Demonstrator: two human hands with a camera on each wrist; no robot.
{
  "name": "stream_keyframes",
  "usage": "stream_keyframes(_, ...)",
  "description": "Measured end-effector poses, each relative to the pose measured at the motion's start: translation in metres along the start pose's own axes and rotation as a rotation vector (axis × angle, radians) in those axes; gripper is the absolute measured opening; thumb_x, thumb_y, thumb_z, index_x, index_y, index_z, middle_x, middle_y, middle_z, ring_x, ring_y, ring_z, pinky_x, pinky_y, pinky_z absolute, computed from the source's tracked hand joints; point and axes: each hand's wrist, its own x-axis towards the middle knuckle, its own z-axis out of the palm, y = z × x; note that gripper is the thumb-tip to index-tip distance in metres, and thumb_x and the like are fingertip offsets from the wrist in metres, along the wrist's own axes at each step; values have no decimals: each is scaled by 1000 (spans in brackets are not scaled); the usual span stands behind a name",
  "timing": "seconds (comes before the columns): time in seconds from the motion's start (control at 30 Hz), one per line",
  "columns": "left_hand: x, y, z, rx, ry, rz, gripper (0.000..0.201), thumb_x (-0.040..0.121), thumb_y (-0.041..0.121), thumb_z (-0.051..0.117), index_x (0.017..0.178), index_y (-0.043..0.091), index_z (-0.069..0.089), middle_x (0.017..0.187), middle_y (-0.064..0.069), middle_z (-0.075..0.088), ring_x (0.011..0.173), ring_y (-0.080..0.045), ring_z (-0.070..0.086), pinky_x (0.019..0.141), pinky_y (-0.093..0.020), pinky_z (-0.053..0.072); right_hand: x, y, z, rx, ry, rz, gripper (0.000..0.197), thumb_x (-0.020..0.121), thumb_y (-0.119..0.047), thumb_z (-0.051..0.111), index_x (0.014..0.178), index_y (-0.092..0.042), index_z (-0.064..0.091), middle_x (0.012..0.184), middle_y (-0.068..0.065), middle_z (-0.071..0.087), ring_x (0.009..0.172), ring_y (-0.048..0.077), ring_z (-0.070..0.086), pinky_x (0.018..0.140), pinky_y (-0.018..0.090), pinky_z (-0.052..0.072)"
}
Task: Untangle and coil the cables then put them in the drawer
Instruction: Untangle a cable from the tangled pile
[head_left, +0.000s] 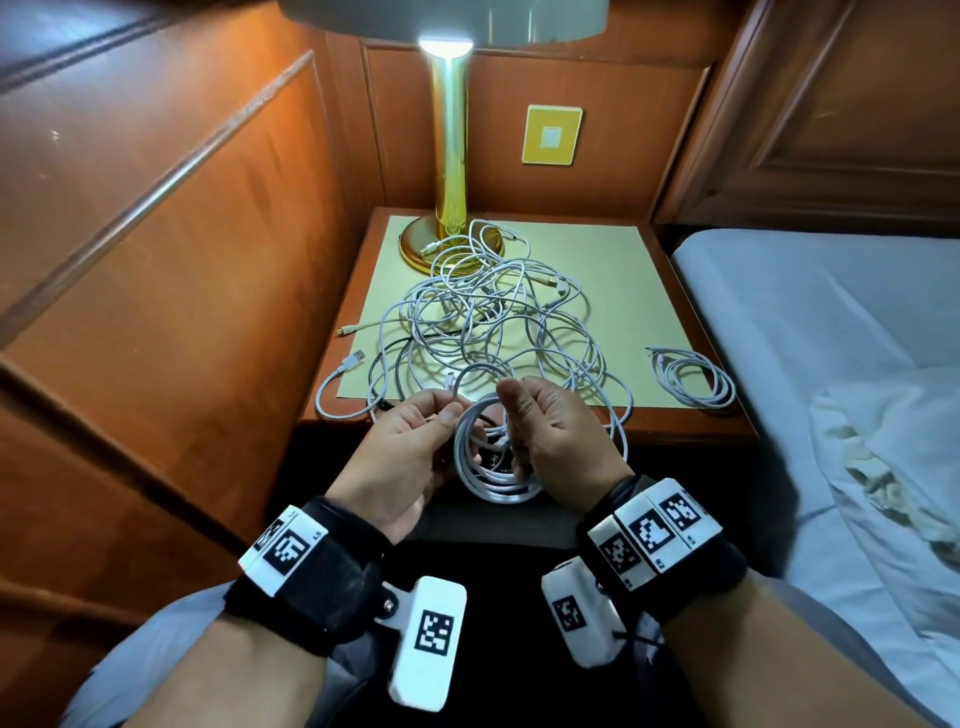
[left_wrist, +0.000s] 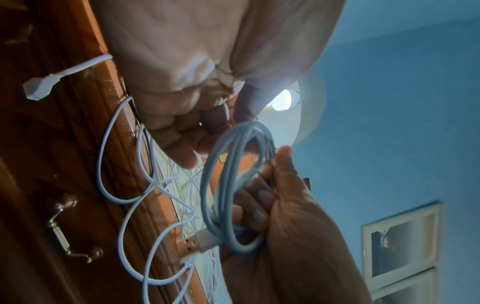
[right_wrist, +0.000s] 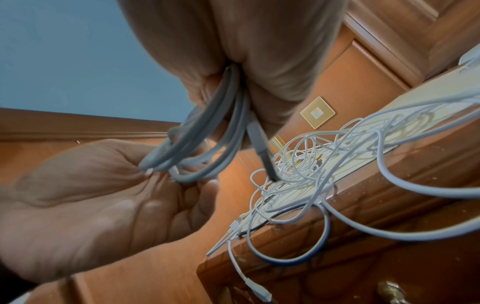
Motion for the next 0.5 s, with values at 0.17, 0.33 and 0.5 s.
stream_keyframes(0.17, -2, -2, 4, -121, -108, -21, 26, 102, 23, 50, 110, 0, 60, 69, 0, 59, 61, -12, 50, 62, -23, 45, 1, 0, 0, -87, 23, -37, 38, 93, -61, 48, 65, -36, 52, 51, -6, 48, 46, 19, 52, 51, 42, 45)
stream_keyframes(0.33, -2, -8, 4, 208, -53, 124, 31, 83, -8, 72, 106, 8, 59, 80, -2, 67, 76, -12, 62, 77, -30, 51, 2, 0, -1, -67, 27, -45, 37, 99, -51, 48, 73, -25, 49, 50, -3, 49, 41, 18, 54, 48, 42, 45)
stream_keyframes(0.5, 3, -11, -6, 399, 97, 240, 31, 80, -1, 78, 102, 18, 67, 86, -7, 63, 76, -19, 63, 76, -42, 58, 3, -5, -1, 25, 61, -12, 39, 91, -54, 43, 81, -16, 48, 53, -7, 49, 42, 13, 52, 49, 38, 46)
